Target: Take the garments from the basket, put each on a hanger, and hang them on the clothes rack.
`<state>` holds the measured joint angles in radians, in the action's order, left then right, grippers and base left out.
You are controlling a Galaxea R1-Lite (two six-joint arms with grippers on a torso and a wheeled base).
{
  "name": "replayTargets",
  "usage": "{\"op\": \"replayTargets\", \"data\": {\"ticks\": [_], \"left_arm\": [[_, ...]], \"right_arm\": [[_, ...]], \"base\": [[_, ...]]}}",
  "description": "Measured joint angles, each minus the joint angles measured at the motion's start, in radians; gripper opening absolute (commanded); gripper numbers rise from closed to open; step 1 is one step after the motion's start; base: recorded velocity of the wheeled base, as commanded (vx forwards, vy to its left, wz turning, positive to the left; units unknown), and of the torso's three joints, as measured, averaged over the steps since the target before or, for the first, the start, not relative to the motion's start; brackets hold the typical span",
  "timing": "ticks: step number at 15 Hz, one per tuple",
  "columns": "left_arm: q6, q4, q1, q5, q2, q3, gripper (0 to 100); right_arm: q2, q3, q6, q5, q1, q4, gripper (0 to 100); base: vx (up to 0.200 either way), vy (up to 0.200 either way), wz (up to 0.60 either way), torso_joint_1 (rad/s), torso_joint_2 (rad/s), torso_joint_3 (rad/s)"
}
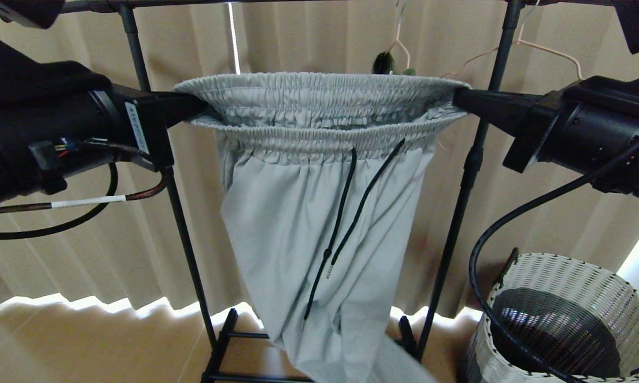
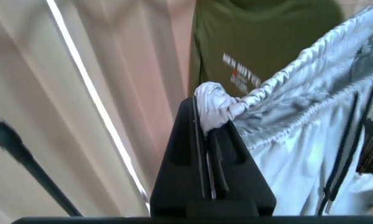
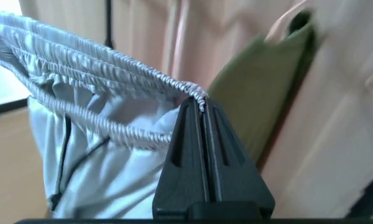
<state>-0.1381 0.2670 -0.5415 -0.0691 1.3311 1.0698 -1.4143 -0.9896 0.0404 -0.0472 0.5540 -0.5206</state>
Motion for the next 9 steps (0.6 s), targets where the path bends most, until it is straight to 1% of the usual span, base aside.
{"op": "replayTargets", "data": {"ticks": [1,3,5,6,9], "left_arm": [[0.000,-0.004,-0.003,0.000,0.017,0.015,0],[0.014,-0.002,-0.046,-0.003,0.053,0.013,0],[0.069,0.011,-0.081,-0.009,0.093,-0.007,0],[0.084,0.013,-0.093,-0.009,0.108,-0.013,0],[0.121,0.015,-0.125,-0.010,0.129,-0.018,0]], "right_arm": [[0.000,-0.001,0.002,0.001,-0.009,0.001,0],[-0.001,0.013,0.023,0.002,-0.055,-0.003,0],[-0.001,0.043,0.037,0.003,-0.112,-0.007,0],[-0.001,0.058,0.038,0.003,-0.129,-0.007,0],[0.004,0.089,0.037,0.003,-0.144,-0.009,0]], "base": [[0.000,0.000,0.00,0.000,0.00,0.000],[0.000,0.000,0.00,0.000,0.00,0.000],[0.000,0.000,0.00,0.000,0.00,0.000],[0.000,0.000,0.00,0.000,0.00,0.000],[0.000,0.000,0.00,0.000,0.00,0.000]]}}
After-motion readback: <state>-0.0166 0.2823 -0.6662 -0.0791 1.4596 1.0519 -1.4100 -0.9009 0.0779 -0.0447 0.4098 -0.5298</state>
